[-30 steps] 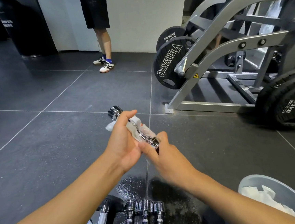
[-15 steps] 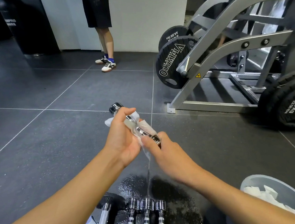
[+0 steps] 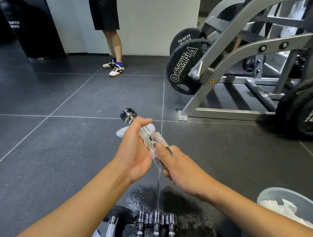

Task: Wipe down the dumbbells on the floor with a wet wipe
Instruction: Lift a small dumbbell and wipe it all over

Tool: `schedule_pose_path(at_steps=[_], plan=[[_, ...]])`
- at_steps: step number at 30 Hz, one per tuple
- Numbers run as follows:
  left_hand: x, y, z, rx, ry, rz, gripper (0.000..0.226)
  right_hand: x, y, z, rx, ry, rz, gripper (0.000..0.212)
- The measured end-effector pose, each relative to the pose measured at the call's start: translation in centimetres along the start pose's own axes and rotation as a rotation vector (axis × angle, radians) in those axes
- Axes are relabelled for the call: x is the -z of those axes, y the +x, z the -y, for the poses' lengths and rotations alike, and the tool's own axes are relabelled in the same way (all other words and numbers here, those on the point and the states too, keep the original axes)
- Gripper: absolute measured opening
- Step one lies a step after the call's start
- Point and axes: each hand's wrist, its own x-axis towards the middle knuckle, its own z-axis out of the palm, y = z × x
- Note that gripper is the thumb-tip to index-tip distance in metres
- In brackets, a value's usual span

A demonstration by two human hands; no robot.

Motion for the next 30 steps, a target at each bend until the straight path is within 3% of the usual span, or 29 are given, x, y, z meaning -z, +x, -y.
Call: schedule_pose_path(at_steps=[4, 9, 13, 16, 19, 23, 27, 30], plan=[[-0.3, -0.1, 0.6, 0.047, 0.18, -0.034, 0.033, 0.3, -0.2, -0.6, -0.058, -0.202, -0.008, 0.073], [0.4, -0.1, 0.4, 0.054, 0.286, -0.078, 0.031, 1.8, 0.1, -0.3, 0.024, -0.311, 0.083, 0.072], [0.4, -0.1, 0.3, 0.066, 0.523, 0.037, 0.054, 3.2, 1.5, -0.5, -0.072, 0.043, -0.164, 0.072], [-0.3, -0.7, 0.7, 0.143, 0.595, 0.22, 0.069, 3.0, 1.8, -0.5, -0.109, 0.399, -0.079, 0.051], [-0.2, -1.1, 1.0, 0.273, 0.645, 0.27, 0.079, 2.8, 1.7, -1.0, -0.165, 0.536, -0.07, 0.04], [0.5, -1.1, 0.5, 0.377, 0.676, 0.297, 0.098, 3.6, 1.8, -1.5, -0.109, 0.343, -0.158, 0.032], [1.0, -1.4, 0.5, 0.447, 0.634, 0.345, 0.085, 4.3, 1.4, -1.0, 0.013, 0.142, -0.1, 0.032], [1.4, -1.4, 0.5, 0.495, 0.638, 0.364, 0.088, 4.4, 1.4, -1.1, 0.106, -0.115, -0.13, 0.024]])
